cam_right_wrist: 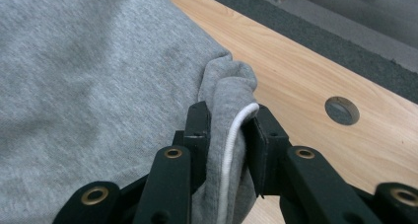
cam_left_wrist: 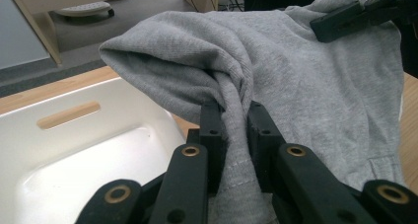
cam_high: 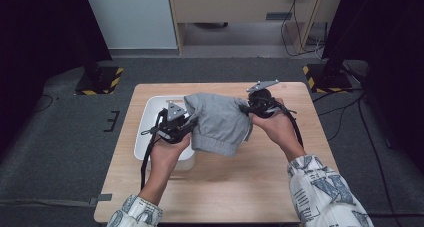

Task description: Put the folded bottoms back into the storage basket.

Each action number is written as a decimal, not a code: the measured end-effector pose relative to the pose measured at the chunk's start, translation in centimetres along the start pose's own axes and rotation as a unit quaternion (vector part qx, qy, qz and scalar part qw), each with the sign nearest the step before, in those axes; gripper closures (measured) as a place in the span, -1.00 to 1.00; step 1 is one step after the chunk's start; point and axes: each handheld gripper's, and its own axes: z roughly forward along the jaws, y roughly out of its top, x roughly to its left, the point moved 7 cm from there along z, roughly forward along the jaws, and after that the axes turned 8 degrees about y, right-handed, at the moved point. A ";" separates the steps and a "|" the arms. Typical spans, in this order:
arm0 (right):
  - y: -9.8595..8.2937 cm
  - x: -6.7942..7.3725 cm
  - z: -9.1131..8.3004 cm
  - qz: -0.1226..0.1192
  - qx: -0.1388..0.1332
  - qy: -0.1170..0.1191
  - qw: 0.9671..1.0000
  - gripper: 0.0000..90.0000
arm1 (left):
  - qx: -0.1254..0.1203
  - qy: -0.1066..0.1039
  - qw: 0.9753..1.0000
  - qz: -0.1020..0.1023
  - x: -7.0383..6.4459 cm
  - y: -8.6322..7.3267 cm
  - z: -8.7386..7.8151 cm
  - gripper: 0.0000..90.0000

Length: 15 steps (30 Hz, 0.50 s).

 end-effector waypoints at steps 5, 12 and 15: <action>0.8 0.4 0.2 -0.005 0.001 -0.001 1.000 0.62 | -0.004 0.002 1.000 -0.007 0.7 0.3 -0.4 0.78; 1.8 1.0 0.5 -0.009 0.001 0.001 1.000 0.62 | -0.007 0.007 1.000 -0.012 1.6 0.3 -0.9 0.78; 2.3 1.3 0.7 -0.010 0.001 0.003 1.000 0.62 | -0.010 0.007 1.000 -0.017 2.0 0.4 -1.2 0.78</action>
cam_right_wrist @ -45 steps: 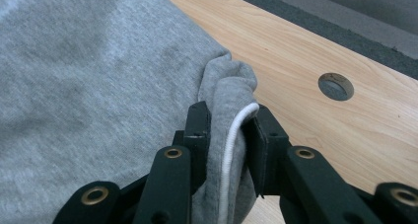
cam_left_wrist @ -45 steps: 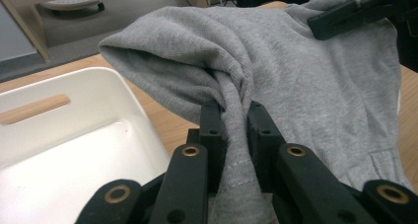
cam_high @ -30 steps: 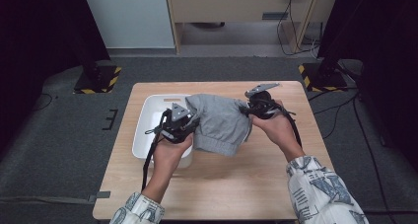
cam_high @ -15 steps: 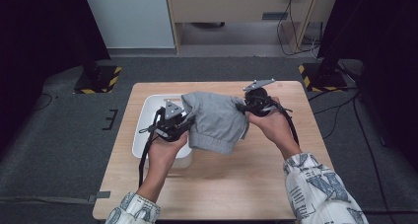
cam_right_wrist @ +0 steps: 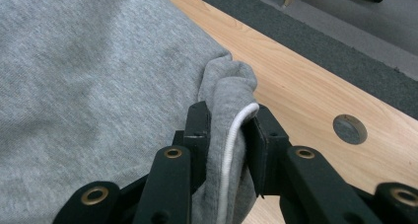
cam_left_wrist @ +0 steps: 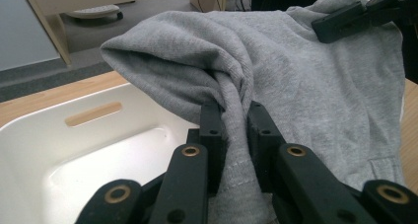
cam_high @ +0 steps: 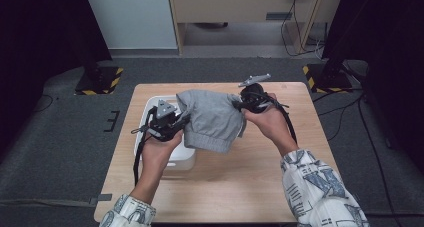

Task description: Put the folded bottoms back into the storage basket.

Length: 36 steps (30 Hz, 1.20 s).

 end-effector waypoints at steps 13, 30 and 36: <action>2.0 1.8 1.5 -0.012 0.001 0.010 1.000 0.62 | -0.004 0.005 1.000 -0.020 2.6 -0.2 -1.3 0.78; 4.4 3.9 3.6 -0.020 0.001 0.024 1.000 0.62 | -0.006 0.023 0.999 -0.033 5.6 -0.5 -2.7 0.78; 5.0 4.6 4.5 -0.027 0.003 0.027 0.999 0.62 | -0.006 0.022 0.999 -0.035 6.5 -1.0 -2.9 0.78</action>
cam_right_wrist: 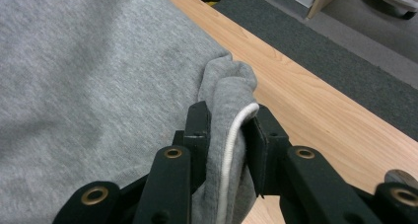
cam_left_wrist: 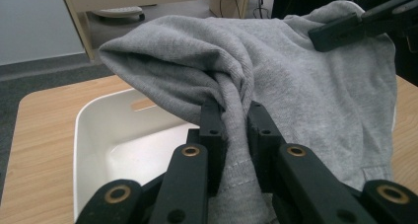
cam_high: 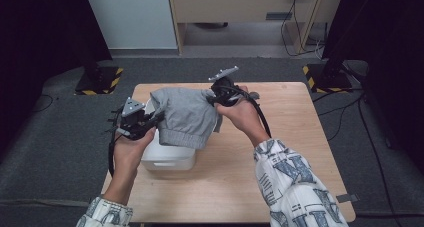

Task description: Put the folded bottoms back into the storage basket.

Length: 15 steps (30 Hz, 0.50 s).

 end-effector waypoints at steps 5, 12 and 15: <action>0.6 0.6 1.1 -0.006 0.006 0.003 1.000 0.62 | 0.003 0.006 1.000 -0.006 1.0 -0.6 0.0 0.78; 1.3 1.3 2.6 -0.007 0.011 0.011 1.000 0.62 | 0.007 0.013 1.000 -0.012 2.5 -1.3 -0.3 0.78; 1.5 1.7 3.2 -0.007 0.013 0.014 1.000 0.62 | 0.008 0.016 1.000 -0.014 2.9 -1.5 -0.4 0.78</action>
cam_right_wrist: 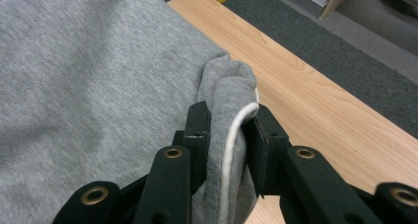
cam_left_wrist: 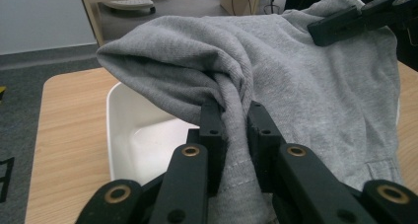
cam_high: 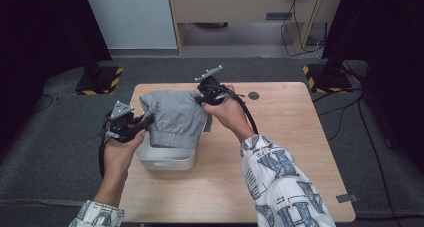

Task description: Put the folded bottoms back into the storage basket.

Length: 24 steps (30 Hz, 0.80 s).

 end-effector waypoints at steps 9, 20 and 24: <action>1.2 1.2 1.2 -0.011 0.006 0.007 1.000 0.62 | -0.001 0.010 1.000 -0.010 1.7 -0.3 -0.7 0.78; 1.9 2.8 2.9 -0.014 0.013 0.016 1.000 0.62 | 0.000 0.020 1.000 -0.015 3.3 -0.8 -1.6 0.78; 2.1 3.2 3.5 -0.016 0.013 0.020 1.000 0.62 | -0.001 0.022 1.000 -0.019 3.7 -0.9 -1.8 0.78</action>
